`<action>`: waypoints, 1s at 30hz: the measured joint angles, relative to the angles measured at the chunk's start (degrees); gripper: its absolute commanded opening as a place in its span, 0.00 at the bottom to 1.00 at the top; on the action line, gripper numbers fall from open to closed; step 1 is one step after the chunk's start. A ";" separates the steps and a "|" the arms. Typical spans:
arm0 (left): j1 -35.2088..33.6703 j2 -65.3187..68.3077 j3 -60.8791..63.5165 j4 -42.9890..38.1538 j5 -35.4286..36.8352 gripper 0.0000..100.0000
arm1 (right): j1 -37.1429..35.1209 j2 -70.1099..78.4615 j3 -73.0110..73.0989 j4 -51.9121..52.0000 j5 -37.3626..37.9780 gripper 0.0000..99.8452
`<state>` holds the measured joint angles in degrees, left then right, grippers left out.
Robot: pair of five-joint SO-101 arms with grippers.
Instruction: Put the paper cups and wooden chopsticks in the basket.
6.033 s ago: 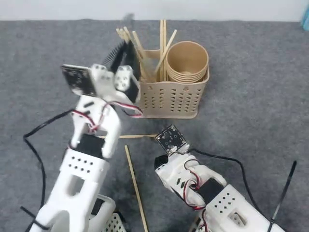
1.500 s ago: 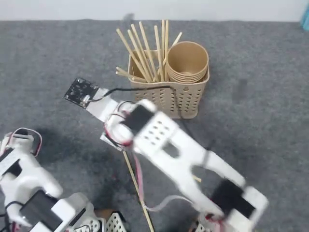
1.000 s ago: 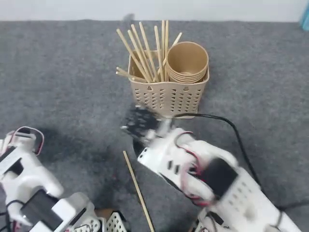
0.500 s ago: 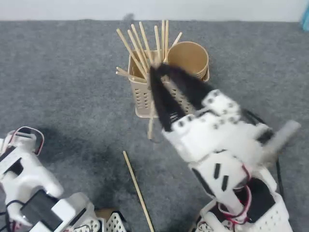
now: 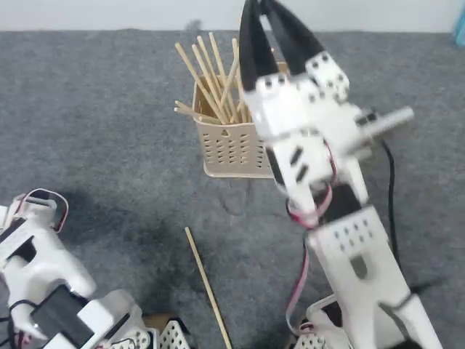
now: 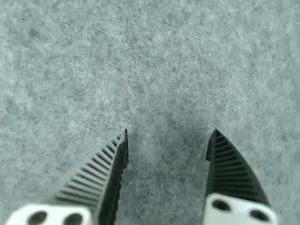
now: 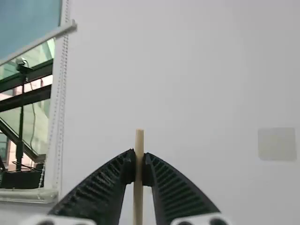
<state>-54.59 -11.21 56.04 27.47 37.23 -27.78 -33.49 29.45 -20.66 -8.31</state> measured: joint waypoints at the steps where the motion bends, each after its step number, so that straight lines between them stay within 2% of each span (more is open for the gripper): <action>1: 0.00 0.00 0.00 0.00 0.00 0.26 | 0.44 2.64 -1.14 -0.62 0.00 0.01; 9: 0.18 0.00 0.00 0.00 0.00 0.26 | 1.67 15.56 -1.85 -4.31 -0.18 0.01; 18: 0.62 0.00 0.00 0.00 0.18 0.26 | 1.58 15.30 17.93 -11.52 -0.26 0.01; 23: 1.05 0.00 0.00 0.00 -0.09 0.26 | -0.44 10.20 25.58 -12.66 -0.26 0.02; 27: 1.05 0.00 0.00 0.00 -0.09 0.26 | -3.08 8.62 25.49 -11.16 -0.44 0.13; 30: 1.05 0.00 0.00 0.00 -0.09 0.26 | -3.25 6.51 21.01 -2.90 -0.44 0.19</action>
<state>-53.54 -11.21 56.04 27.47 37.14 -31.03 -26.99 50.46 -23.56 -8.75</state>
